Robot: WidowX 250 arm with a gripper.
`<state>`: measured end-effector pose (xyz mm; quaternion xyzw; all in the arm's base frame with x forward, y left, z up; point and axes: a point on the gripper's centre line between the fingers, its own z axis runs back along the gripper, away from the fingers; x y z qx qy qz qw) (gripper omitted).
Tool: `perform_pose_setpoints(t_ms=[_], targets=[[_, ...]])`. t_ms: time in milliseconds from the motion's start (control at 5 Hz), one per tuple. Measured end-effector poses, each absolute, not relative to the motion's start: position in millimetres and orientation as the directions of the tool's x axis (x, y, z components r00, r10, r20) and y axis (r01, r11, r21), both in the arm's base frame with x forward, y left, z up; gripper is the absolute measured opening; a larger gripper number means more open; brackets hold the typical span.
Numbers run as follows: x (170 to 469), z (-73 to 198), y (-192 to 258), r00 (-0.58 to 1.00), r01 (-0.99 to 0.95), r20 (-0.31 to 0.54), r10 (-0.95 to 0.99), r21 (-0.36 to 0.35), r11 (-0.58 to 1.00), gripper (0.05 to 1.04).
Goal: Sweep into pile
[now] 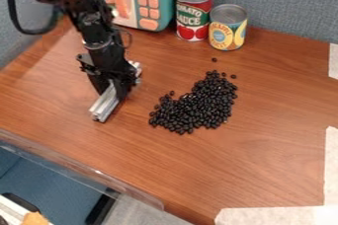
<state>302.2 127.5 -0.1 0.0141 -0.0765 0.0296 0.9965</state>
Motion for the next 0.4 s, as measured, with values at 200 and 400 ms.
perform_pose_setpoints(t_ms=[200, 400], targets=[[307, 35, 128, 0.981, -0.061, 0.185, 0.051, 0.053, 0.997, 0.996], [307, 51, 125, 0.984, -0.043, 0.175, 0.035, 0.042, 0.998, 1.007]])
